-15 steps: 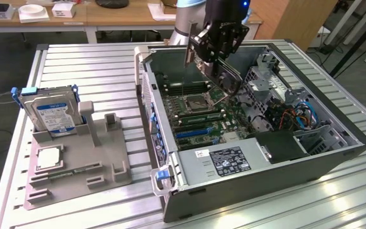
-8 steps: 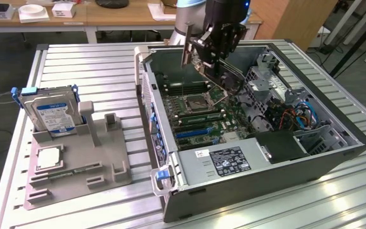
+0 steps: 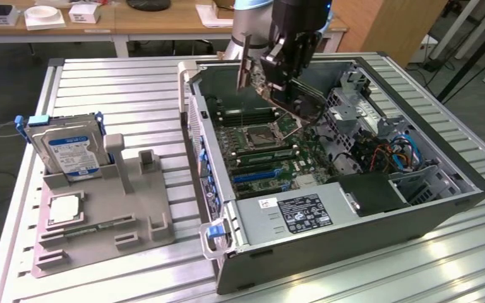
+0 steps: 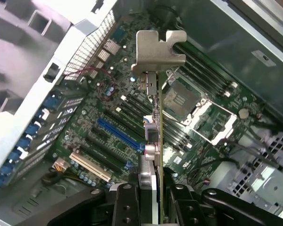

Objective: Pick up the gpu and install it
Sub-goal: 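Insert the gpu into the slot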

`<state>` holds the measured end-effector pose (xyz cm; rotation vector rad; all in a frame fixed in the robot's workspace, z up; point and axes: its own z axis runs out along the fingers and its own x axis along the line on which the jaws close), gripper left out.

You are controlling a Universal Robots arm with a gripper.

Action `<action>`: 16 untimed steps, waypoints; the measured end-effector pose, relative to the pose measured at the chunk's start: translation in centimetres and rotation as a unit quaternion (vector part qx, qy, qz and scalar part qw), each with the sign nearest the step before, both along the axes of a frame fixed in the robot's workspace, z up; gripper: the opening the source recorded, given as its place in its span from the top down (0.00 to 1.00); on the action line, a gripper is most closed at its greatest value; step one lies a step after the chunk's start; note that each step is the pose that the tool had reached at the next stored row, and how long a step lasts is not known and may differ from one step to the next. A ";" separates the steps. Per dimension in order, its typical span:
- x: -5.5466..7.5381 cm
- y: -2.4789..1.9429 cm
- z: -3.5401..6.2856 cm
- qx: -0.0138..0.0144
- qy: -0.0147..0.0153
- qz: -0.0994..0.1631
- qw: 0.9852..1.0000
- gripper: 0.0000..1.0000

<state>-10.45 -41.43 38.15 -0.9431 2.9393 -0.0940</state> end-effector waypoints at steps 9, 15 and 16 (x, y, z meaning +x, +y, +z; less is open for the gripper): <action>0.0 0.00 -0.19 0.000 0.000 0.082 0.997 0.71; 0.0 0.00 -0.33 0.000 0.000 0.136 0.991 0.71; 0.0 0.00 -0.35 0.000 0.000 0.145 0.989 0.71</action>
